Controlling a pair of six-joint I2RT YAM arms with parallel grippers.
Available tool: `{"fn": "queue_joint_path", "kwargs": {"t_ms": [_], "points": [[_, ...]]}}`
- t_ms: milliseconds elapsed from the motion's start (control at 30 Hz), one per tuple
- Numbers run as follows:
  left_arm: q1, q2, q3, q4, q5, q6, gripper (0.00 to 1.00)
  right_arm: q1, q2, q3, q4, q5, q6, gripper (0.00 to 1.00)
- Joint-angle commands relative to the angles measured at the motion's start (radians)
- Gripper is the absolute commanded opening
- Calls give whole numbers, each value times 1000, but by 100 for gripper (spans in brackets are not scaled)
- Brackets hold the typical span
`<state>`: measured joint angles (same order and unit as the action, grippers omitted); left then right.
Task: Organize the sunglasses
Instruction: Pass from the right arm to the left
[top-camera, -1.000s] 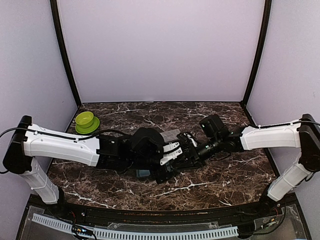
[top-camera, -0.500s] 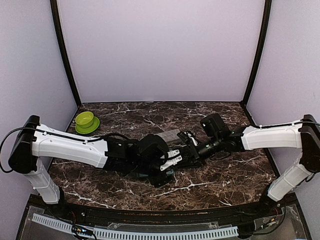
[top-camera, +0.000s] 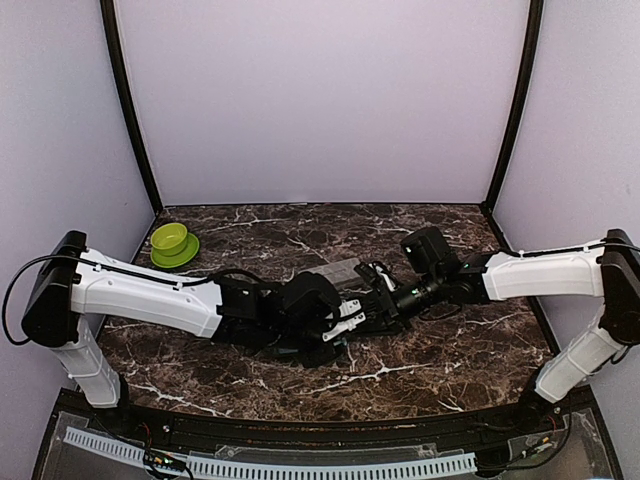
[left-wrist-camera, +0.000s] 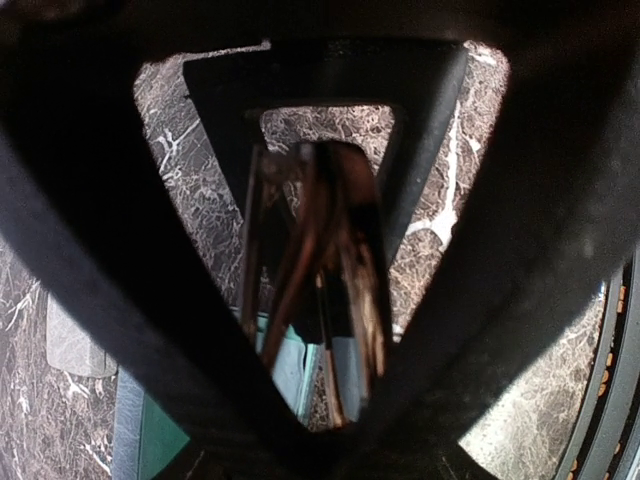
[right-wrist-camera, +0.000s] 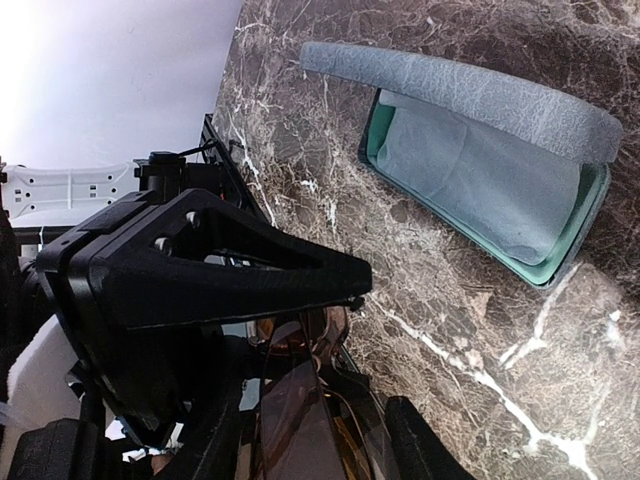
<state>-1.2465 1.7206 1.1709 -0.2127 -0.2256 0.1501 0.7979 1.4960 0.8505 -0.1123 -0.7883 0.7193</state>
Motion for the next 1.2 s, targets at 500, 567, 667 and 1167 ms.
{"fn": "queue_joint_path", "kwargs": {"t_ms": [500, 567, 667, 1167], "points": [[-2, 0, 44, 22, -23, 15, 40, -3, -3, -14, 40, -17, 0, 10], [-2, 2, 45, 21, -22, 15, 37, -3, -2, -14, 41, -17, 1, 11], [-2, 6, 50, 20, -20, 14, 36, -3, -2, -14, 42, -16, 0, 11], [-2, 10, 55, -3, -20, 9, 24, -5, -4, -7, 10, 2, -21, 16]]}}
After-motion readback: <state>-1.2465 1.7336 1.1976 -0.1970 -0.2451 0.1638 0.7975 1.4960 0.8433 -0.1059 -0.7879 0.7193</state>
